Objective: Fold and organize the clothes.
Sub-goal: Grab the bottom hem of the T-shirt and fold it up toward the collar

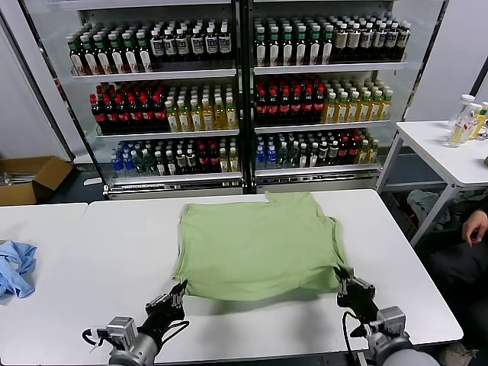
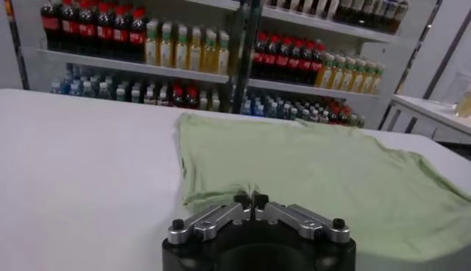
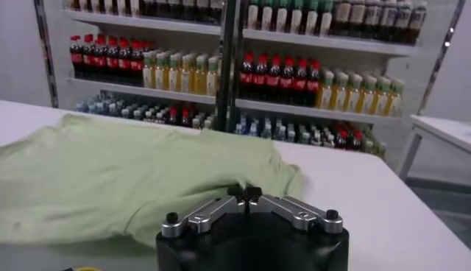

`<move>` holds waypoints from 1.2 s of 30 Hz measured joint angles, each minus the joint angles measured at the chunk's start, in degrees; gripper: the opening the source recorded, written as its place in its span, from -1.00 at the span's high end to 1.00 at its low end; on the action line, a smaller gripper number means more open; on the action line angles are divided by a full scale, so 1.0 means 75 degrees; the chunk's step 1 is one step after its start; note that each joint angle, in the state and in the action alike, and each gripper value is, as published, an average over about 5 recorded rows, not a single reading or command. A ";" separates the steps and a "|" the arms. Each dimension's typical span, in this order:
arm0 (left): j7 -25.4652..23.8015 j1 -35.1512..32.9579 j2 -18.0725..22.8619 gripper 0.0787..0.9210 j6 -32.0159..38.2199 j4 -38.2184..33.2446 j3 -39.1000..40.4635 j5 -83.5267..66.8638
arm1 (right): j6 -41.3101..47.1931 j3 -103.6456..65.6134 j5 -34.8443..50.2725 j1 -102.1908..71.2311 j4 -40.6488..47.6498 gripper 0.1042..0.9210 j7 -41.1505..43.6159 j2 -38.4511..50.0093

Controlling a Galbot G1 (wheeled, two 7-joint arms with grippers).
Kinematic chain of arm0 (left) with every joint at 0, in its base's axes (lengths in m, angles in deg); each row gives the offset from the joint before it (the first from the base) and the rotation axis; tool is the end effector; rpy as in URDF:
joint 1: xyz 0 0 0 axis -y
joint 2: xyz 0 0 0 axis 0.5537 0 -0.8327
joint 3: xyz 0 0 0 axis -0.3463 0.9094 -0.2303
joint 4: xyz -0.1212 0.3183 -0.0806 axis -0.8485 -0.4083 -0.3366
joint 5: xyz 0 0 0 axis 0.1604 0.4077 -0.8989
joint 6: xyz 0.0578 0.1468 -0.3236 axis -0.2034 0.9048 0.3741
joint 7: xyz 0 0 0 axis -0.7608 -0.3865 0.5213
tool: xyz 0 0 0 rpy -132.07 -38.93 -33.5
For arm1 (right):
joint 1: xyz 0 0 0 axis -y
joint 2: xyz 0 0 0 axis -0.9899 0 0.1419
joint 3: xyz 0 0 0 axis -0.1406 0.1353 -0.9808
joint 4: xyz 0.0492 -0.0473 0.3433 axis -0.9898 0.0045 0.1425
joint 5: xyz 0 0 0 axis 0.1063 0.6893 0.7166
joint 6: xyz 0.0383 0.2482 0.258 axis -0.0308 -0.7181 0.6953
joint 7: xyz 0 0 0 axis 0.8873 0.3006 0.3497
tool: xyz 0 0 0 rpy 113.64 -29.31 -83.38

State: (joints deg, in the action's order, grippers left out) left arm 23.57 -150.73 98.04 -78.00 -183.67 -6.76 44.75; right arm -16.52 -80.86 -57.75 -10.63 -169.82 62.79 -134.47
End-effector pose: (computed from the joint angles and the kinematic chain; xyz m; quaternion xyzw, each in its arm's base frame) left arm 0.1962 0.0201 -0.2610 -0.0858 -0.9689 0.0768 0.2191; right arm 0.2400 -0.0684 -0.2640 0.1049 -0.9816 0.0966 0.1274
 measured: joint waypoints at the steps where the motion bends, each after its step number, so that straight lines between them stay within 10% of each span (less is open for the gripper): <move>1: 0.0007 0.0079 -0.0011 0.96 0.0018 0.0077 0.0021 -0.0011 | -0.0007 0.0066 -0.0007 0.0115 0.0083 0.99 0.0005 0.0010; 23: 0.0259 0.1796 -0.0013 0.96 0.0249 0.1839 0.0402 -0.0047 | -0.0064 0.1125 -0.0340 0.1790 0.1549 0.99 0.0157 -0.0062; 36: 0.0390 0.1892 0.0131 0.29 0.0316 0.2098 0.0392 0.0252 | -0.0037 0.1105 -0.0405 0.1668 0.1406 0.16 0.0282 -0.0109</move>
State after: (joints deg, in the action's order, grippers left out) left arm 26.50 -136.55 99.03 -75.63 -167.94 -3.82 46.64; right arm -16.80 -72.57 -60.79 1.89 -159.28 64.90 -135.28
